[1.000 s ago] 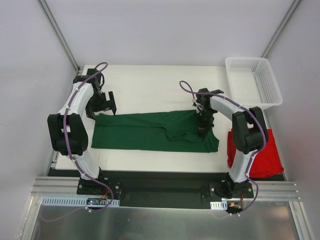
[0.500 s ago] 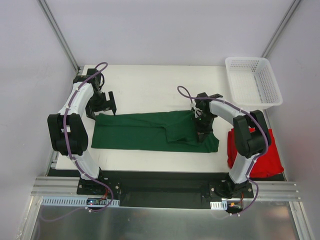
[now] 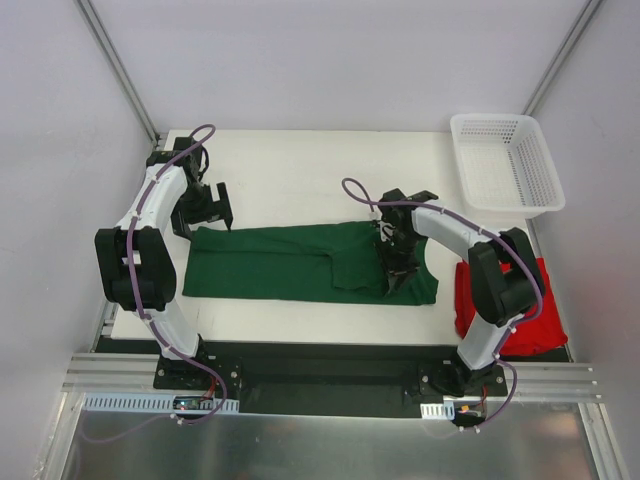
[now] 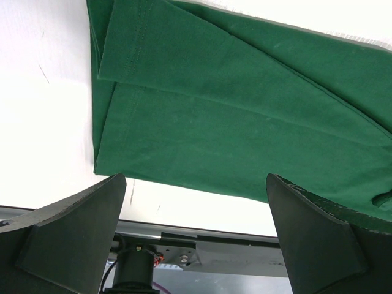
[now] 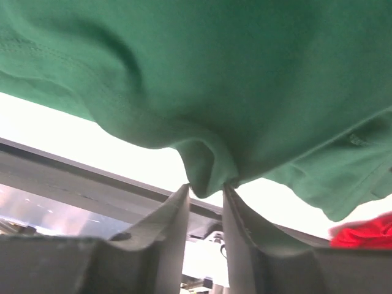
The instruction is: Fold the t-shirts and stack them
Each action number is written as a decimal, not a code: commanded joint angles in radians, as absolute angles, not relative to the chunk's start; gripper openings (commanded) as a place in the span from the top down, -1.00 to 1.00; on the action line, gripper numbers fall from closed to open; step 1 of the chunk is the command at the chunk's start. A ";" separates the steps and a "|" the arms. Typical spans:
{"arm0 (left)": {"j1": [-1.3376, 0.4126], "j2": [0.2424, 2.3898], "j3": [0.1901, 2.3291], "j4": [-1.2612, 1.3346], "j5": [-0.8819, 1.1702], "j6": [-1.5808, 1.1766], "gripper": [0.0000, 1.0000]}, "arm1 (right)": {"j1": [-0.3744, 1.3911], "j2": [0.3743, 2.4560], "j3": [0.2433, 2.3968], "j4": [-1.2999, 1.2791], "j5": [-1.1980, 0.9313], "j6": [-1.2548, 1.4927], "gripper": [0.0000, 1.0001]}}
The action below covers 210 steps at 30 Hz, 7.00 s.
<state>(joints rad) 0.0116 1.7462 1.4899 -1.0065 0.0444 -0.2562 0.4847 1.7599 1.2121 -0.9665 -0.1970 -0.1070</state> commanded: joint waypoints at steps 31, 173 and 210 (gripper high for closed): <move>-0.021 1.710 1.408 -0.971 0.005 -0.278 -0.99 | 0.620 2.042 1.910 -1.042 -0.287 -0.084 -0.81; 0.141 1.726 1.243 -0.838 0.051 -0.291 -0.20 | 0.637 1.852 1.487 -1.054 -0.310 -0.160 -0.92; 0.153 1.574 0.966 -0.853 0.054 -0.265 0.64 | 0.635 1.899 1.589 -1.054 -0.330 -0.134 -0.92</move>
<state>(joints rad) 0.1864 1.6024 0.9730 -0.8238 0.0933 -0.2768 0.6388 1.9106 1.5352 -1.0466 -0.3233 -0.1478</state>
